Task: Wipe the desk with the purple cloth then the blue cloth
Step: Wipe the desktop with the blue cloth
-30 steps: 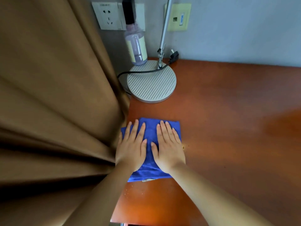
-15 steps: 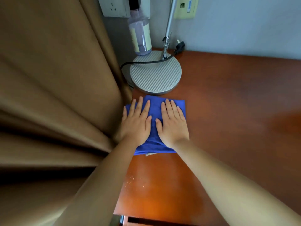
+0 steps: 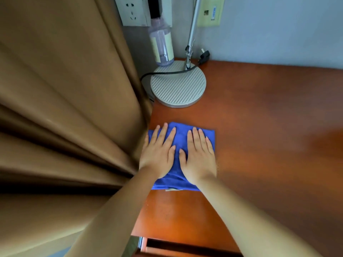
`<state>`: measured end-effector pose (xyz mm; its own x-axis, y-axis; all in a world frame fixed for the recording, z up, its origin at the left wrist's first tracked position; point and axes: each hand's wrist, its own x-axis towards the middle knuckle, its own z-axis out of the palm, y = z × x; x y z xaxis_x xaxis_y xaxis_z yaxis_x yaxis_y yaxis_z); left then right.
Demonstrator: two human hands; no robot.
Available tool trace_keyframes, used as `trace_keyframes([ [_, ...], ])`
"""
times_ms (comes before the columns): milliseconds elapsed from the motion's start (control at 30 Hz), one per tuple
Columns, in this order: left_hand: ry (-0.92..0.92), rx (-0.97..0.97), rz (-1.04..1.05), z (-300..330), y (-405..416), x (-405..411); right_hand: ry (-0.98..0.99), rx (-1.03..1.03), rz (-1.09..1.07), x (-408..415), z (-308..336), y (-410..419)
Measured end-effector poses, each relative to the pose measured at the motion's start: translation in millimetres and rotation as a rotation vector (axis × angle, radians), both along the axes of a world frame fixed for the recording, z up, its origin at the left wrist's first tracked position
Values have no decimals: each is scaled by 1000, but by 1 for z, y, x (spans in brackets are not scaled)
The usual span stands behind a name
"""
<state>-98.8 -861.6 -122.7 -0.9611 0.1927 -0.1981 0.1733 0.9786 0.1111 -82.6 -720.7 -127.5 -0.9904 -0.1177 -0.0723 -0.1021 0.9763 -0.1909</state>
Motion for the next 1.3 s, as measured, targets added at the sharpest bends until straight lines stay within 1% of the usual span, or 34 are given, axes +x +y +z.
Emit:
trace_keyframes([
  [167,30,-9,49,-6,4,-41,13,-20,40,-48,-1,5],
  [267,32,10,71,-8,3,-44,8,-13,70,-57,-3,7],
  [400,-14,2,78,-6,1,-5,-27,1,105,-22,-4,7],
  [533,-54,-15,53,-1,-5,43,-42,-6,59,28,-2,1],
  [667,-32,24,43,-3,-8,61,-15,8,73,47,-2,1],
  [833,-36,33,30,1,-8,32,10,10,52,22,-4,-3],
  [1067,24,43,73,-7,-5,-25,42,-23,40,-34,-6,-7],
  [1167,22,33,82,-9,-5,-32,48,-34,37,-43,-9,-7],
  [1300,9,16,57,-8,-6,-25,32,-12,45,-34,-9,-6],
])
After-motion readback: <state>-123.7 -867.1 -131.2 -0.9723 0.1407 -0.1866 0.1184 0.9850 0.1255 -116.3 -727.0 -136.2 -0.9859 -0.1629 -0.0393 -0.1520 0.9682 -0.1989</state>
